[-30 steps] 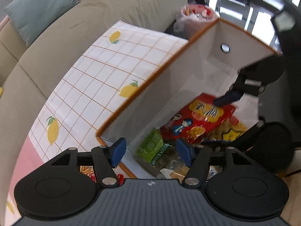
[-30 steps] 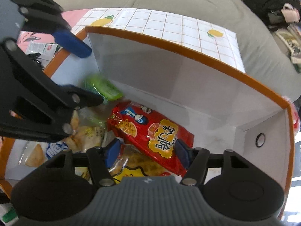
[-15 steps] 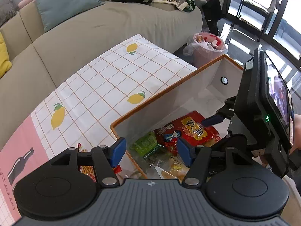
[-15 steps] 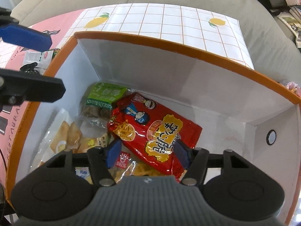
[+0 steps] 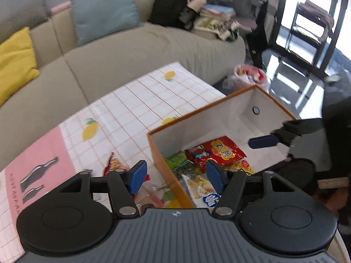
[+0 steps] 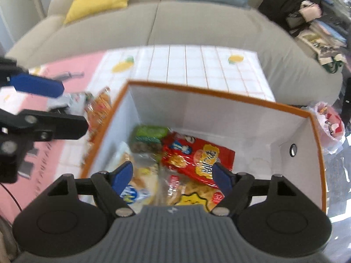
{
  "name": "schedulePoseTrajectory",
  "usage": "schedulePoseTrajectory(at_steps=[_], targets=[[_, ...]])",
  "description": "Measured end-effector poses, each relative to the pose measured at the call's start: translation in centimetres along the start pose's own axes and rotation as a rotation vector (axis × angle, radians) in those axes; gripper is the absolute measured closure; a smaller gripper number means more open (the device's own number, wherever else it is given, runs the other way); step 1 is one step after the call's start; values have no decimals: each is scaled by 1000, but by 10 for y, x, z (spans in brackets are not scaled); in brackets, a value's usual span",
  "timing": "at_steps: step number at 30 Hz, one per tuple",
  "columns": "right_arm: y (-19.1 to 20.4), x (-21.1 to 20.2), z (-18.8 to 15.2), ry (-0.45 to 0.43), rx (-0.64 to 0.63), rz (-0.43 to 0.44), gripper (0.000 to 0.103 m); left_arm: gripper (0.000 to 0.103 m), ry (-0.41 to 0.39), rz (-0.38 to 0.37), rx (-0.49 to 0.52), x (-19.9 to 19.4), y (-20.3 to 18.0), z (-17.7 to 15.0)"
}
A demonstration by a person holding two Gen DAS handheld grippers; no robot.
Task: Organize snacks
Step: 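Withdraw both tools from the box toward the remaining snacks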
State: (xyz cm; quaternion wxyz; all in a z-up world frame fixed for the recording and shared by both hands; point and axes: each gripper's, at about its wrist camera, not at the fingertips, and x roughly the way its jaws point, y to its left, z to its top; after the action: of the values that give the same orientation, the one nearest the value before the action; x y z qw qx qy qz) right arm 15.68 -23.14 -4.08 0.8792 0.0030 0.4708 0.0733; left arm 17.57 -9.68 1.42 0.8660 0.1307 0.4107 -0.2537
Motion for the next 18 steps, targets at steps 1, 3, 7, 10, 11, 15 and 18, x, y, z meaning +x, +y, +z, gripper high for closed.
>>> schedulePoseTrajectory(at_steps=[1, 3, 7, 10, 11, 15, 18], targets=[[3, -6, -2, -24, 8, -4, 26, 30, -15, 12, -3, -7, 0, -4], [13, -18, -7, -70, 24, -24, 26, 30, -41, 29, -23, -18, 2, -13], [33, -41, -21, -146, 58, -41, 25, 30, -65, 40, -102, -36, 12, -34], [49, -52, -32, -191, 73, -55, 25, 30, -68, 55, -161, -46, 21, -53], [56, -55, -37, -204, 76, -59, 25, 30, -66, 61, -177, -48, 24, -58], [80, -60, -51, -245, 71, -69, 25, 30, -46, 85, -243, -54, 37, -86], [96, -63, -60, -272, 65, -90, 25, 30, -43, 78, -295, -57, 47, -106]])
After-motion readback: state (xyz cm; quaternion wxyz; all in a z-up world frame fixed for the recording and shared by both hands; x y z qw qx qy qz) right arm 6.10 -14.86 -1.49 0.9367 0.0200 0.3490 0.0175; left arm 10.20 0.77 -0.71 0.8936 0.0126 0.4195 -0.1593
